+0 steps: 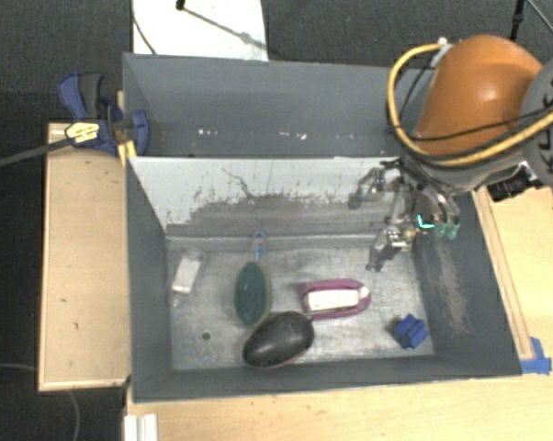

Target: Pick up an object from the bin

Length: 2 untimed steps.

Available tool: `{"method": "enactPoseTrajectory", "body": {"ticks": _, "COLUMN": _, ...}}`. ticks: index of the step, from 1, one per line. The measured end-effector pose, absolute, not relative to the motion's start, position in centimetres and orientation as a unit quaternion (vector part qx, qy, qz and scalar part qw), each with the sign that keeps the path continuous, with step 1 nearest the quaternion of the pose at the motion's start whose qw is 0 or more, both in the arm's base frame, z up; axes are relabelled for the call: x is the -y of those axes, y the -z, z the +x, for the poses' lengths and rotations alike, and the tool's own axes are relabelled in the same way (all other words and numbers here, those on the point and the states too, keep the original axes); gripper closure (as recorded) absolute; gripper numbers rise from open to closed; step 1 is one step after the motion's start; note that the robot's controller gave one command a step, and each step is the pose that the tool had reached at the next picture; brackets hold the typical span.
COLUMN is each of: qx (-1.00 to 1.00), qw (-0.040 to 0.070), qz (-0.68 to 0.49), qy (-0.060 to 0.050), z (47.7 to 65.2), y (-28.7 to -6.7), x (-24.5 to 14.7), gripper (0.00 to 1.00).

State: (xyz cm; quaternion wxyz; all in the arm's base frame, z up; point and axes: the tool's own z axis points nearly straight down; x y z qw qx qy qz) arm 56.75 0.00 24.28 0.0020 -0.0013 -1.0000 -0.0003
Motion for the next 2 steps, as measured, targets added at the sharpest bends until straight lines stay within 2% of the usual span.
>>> {"method": "enactPoseTrajectory", "body": {"ticks": 1, "qx": 0.997, "qw": 0.003, "qz": 0.082, "qy": 0.000, "z": 51.9, "y": -10.2, "x": 1.9, "gripper": 0.00}}
{"method": "enactPoseTrajectory", "body": {"ticks": 2, "qx": 0.992, "qw": -0.005, "qz": 0.130, "qy": 0.000, "z": 50.9, "y": -7.2, "x": -1.2, "gripper": 0.00}}
